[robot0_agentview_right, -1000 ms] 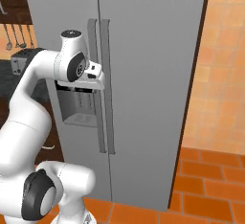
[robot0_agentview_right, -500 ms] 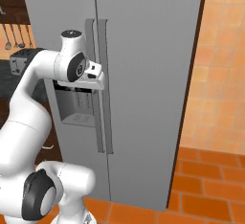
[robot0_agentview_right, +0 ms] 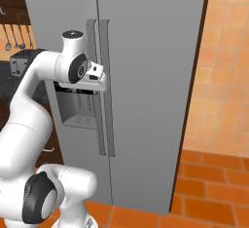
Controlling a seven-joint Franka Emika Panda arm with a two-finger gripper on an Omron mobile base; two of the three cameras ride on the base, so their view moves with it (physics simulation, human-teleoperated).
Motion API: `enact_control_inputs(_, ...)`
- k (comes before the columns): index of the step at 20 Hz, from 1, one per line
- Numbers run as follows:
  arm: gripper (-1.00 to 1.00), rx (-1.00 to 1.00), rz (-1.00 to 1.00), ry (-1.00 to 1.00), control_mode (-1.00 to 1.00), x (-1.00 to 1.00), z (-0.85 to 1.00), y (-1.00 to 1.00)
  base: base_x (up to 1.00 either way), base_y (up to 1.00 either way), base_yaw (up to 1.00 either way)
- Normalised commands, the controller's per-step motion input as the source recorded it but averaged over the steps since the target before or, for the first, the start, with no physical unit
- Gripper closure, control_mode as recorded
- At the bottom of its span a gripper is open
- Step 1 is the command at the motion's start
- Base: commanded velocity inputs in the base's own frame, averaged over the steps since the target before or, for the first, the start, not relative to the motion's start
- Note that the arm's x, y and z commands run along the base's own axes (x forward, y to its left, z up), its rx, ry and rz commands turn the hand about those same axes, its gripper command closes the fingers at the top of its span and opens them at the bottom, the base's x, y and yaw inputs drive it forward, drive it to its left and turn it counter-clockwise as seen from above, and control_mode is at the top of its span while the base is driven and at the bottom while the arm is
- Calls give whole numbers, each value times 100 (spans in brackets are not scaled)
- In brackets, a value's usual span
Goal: Take the strawberry from the fridge and place it on top of the pancake, located on the dining counter.
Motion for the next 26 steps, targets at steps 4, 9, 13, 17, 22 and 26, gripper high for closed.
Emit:
enact_control_inputs(4, -100, -1, -1, -44, -100, 42, -3, -3, 0, 0, 0)
enact_control_inputs(9, -100, 0, -5, -24, -100, 63, -7, -5, 0, 0, 0)
enact_control_inputs(13, -100, 1, 0, 0, -100, 66, -4, -36, 0, 0, 0)
enact_control_inputs(17, -100, 0, -1, 0, -100, 84, -8, -10, 0, 0, 0)
enact_control_inputs(22, -100, 0, 0, 0, -100, 90, -1, 0, 0, 0, 0)
enact_control_inputs(26, -100, -1, 0, 0, -100, 86, -8, 0, 0, 0, 0)
